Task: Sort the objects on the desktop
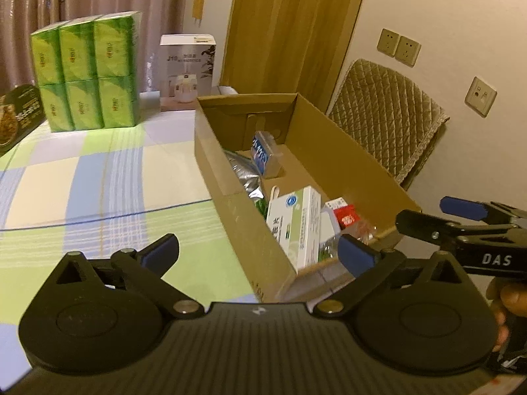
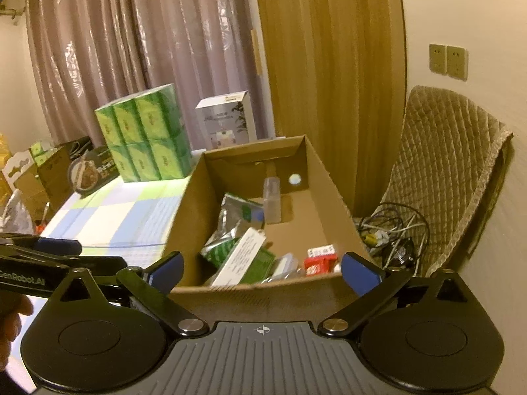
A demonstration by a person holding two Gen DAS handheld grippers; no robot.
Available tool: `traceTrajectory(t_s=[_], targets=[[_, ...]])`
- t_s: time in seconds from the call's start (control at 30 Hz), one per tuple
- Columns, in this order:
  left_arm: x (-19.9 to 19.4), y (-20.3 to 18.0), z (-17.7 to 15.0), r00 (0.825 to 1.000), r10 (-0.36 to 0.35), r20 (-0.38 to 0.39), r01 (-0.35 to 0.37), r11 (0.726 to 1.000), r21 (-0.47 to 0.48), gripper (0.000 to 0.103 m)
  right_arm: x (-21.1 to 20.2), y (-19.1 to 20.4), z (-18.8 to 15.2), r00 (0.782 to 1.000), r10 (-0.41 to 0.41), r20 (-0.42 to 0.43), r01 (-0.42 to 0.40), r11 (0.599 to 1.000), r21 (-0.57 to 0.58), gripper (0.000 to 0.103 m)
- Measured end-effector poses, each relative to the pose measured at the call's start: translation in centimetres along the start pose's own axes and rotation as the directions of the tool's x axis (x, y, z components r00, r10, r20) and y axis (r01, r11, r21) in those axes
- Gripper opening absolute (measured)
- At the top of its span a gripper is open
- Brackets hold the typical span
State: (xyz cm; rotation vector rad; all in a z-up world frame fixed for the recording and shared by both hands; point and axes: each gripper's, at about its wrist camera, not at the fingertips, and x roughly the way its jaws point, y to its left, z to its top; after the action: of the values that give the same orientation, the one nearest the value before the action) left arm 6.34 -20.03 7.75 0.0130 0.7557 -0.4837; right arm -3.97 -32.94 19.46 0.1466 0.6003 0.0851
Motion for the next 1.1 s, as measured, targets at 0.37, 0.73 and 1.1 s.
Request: traceTrajectory(t_s=[0.37, 0.73, 1.1], targets=[[-4.4, 0.1, -2.2, 0.999, 0.033, 0.022, -0.032, 0.998, -0.050, 0.102, -3.2, 1.3, -2.3, 0.999, 0.016, -0.040, -0.014, 0.999, 0.049, 0.101], [-5.4, 0.5, -4.0, 0.998, 0.068, -0.005, -0.068, 0.994, -0.089, 0.102, -4.6, 2.4, -2.6, 0.999, 0.014, -0.041, -0.012, 0.998, 0.063, 0.101], [-5.8, 0.5, -4.5, 0.996, 0.089, 0.002, -0.088, 0.992, -0.092, 0.102, -5.6, 3.5, -2.3, 1.000, -0.004, -0.015, 0.004, 0.999, 0.034, 0.101]])
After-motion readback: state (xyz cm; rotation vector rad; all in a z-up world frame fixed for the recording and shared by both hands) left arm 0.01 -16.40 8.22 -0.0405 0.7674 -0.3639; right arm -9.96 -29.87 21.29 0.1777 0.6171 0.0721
